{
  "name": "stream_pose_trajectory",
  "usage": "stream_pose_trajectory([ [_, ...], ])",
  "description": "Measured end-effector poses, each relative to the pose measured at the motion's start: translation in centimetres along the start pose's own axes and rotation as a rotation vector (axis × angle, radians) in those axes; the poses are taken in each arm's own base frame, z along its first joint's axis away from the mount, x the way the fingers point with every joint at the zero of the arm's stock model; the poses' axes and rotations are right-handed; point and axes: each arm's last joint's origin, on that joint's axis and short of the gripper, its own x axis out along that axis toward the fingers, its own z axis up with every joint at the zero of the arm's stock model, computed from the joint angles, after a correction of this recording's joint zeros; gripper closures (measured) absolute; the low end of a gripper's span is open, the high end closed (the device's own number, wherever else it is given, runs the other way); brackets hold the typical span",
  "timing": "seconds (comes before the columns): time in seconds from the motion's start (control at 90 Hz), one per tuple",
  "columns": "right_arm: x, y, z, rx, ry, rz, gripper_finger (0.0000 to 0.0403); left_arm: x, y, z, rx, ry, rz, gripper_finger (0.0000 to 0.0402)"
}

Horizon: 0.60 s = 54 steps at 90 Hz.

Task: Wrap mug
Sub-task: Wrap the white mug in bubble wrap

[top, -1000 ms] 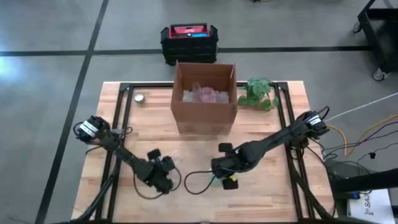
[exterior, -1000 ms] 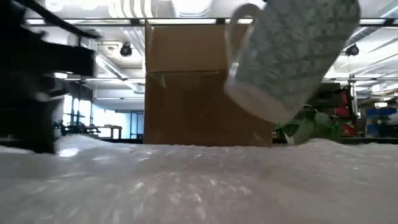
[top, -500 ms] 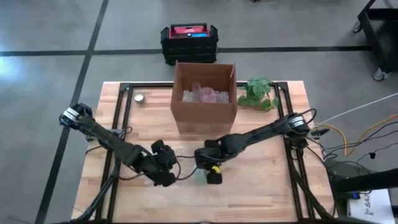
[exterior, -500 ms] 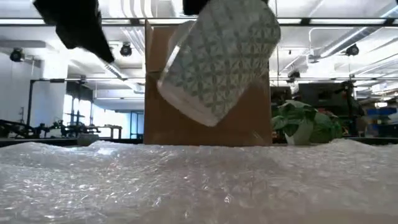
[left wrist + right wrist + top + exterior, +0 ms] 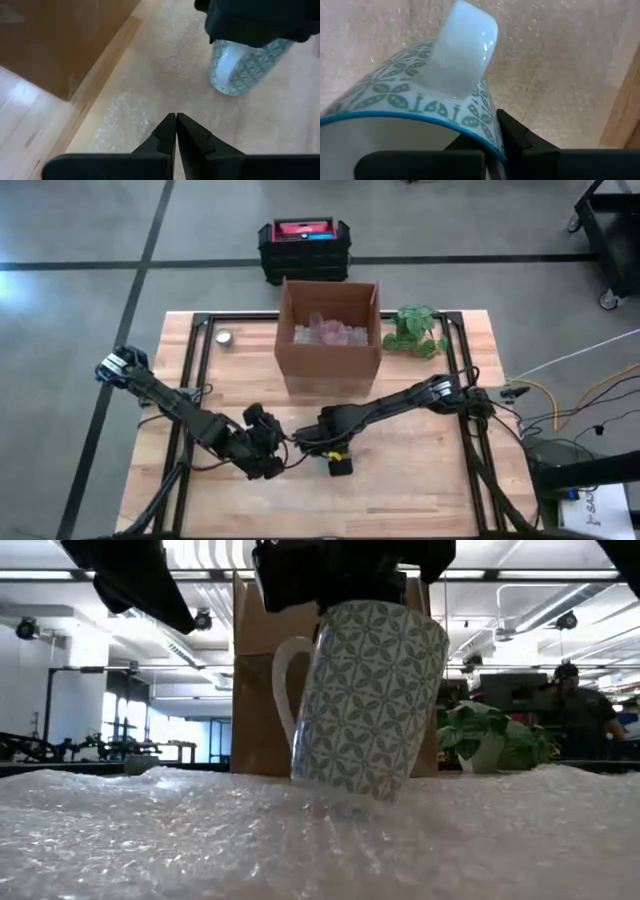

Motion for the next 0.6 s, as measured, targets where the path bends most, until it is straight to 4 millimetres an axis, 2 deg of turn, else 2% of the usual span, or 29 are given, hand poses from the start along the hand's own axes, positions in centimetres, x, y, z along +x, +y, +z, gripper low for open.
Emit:
stream_pose_trajectory([
  [0.144,-0.2,0.0,0.4,0.002,-0.033,-0.006,0.0364,0.0,0.0,0.0,0.007,0.000,-0.001,0.0402],
  [0.389,-0.9,0.1,0.9,0.010,-0.084,0.004,0.0281,0.0,-0.1,-0.1,0.026,0.029,-0.029,0.0402],
  [0.478,-2.3,0.0,0.8,0.007,-0.098,0.012,0.0253,-0.1,-0.1,-0.1,0.034,0.048,-0.050,0.0402],
  [0.6,-5.2,-0.2,0.3,0.017,-0.144,0.013,0.0225,-0.3,-0.1,0.0,0.027,0.054,-0.070,0.0402],
])
